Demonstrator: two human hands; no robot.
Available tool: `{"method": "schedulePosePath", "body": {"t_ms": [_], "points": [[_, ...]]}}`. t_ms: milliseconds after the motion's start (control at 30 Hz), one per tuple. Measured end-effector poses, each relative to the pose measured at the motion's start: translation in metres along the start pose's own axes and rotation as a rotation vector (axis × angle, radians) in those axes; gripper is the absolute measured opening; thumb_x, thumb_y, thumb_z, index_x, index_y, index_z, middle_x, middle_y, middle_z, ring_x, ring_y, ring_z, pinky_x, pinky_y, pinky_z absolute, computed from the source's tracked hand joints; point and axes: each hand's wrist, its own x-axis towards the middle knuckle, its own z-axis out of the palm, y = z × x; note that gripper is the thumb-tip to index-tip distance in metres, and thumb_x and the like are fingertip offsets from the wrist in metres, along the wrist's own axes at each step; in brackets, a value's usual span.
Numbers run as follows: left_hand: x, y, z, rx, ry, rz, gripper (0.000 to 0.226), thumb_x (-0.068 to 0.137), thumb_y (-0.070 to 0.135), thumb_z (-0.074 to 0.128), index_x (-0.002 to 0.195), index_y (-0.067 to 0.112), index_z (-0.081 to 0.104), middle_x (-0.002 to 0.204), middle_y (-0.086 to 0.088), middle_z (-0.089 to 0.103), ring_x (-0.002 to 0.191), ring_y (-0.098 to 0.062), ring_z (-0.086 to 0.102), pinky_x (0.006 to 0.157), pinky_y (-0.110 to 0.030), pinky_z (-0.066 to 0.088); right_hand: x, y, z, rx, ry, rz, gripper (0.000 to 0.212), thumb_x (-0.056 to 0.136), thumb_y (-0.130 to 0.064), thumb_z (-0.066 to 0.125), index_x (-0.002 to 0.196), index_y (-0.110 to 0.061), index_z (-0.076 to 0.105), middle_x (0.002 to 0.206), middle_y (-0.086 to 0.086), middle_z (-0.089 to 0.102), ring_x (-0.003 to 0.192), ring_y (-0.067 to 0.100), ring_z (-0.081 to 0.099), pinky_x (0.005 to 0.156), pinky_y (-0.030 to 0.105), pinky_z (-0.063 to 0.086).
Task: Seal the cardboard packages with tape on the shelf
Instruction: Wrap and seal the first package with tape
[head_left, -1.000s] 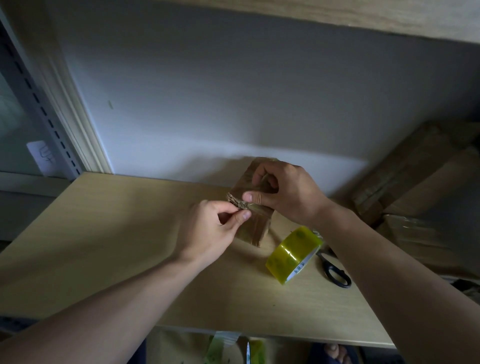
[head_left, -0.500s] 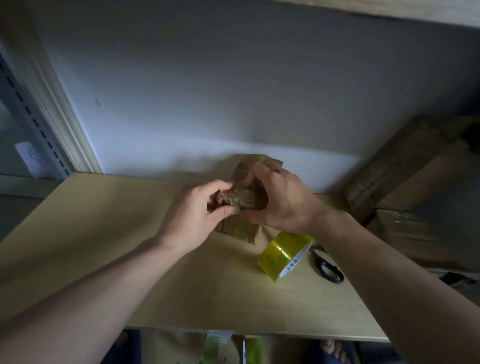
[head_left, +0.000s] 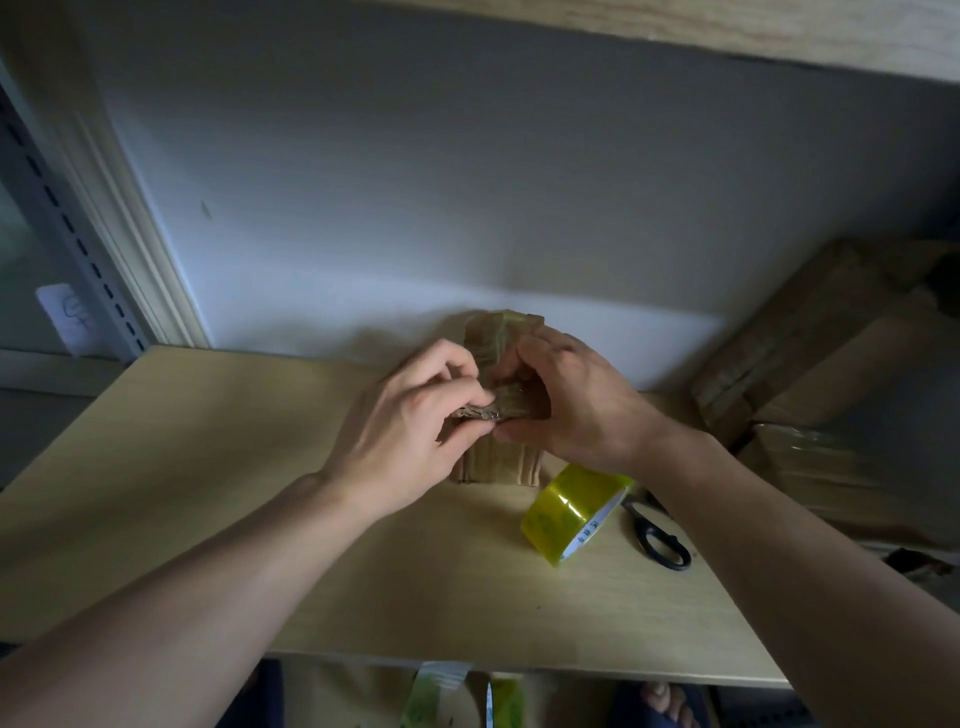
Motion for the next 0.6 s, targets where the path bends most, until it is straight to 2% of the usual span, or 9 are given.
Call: {"method": "schedulePosePath", "body": {"t_ms": [100,233,367,433,500,600], "points": [[0.001,0.001,0.004,-0.002,0.002,0.031,0.016,0.087,0.031,0.075,0.087,0.015,0.072,0.099,0.008,0.061,0.083,-0.020,0.059,0.075,-0.041,0.053,-0.004,0.003,-0.004,0.052,0.023,-0.048,0.040,0.074,-0.032,0.086,0.103,-0.022,0.061,0.094,-0.018,0.048,0.083,0.002,0.048,0.072,0.013,0.035],[0.002,0.005,0.005,-0.028,-0.015,0.030,0.018,0.088,0.032,0.075,0.088,0.015,0.068,0.097,0.007,0.059,0.085,-0.021,0.058,0.076,-0.041,0.051,-0.012,0.003,-0.008,0.091,0.031,-0.079,0.031,0.074,-0.016,0.084,0.098,-0.015,0.065,0.092,-0.013,0.051,0.083,0.003,0.051,0.069,0.018,0.041],[0.003,0.011,0.006,-0.052,-0.047,0.020,0.033,0.083,0.049,0.073,0.089,0.017,0.067,0.100,0.009,0.058,0.089,-0.018,0.056,0.078,-0.037,0.050,-0.017,0.005,-0.009,0.093,0.053,-0.076,0.034,0.071,-0.020,0.088,0.094,-0.015,0.064,0.088,-0.017,0.050,0.081,0.001,0.051,0.067,0.015,0.041],[0.004,0.012,0.007,-0.034,-0.032,0.048,0.031,0.084,0.046,0.075,0.086,0.015,0.070,0.097,0.008,0.060,0.086,-0.019,0.055,0.077,-0.037,0.049,-0.019,0.005,-0.009,0.093,0.077,-0.085,0.035,0.072,-0.026,0.089,0.096,-0.018,0.064,0.087,-0.016,0.052,0.079,0.002,0.053,0.066,0.016,0.043],[0.004,0.012,0.008,-0.013,-0.005,0.060,0.028,0.087,0.041,0.075,0.085,0.014,0.071,0.093,0.006,0.060,0.083,-0.021,0.056,0.074,-0.038,0.050,-0.022,0.004,-0.008,0.097,0.101,-0.089,0.040,0.075,-0.028,0.087,0.106,-0.020,0.063,0.091,-0.013,0.055,0.079,0.004,0.056,0.069,0.020,0.048],[0.003,0.008,0.008,0.009,0.023,0.053,0.028,0.089,0.040,0.072,0.088,0.013,0.070,0.090,0.003,0.059,0.081,-0.022,0.057,0.072,-0.038,0.050,-0.027,0.003,-0.006,0.086,0.163,-0.128,0.036,0.077,-0.023,0.086,0.106,-0.017,0.065,0.093,-0.008,0.060,0.078,0.009,0.059,0.073,0.030,0.053]]}}
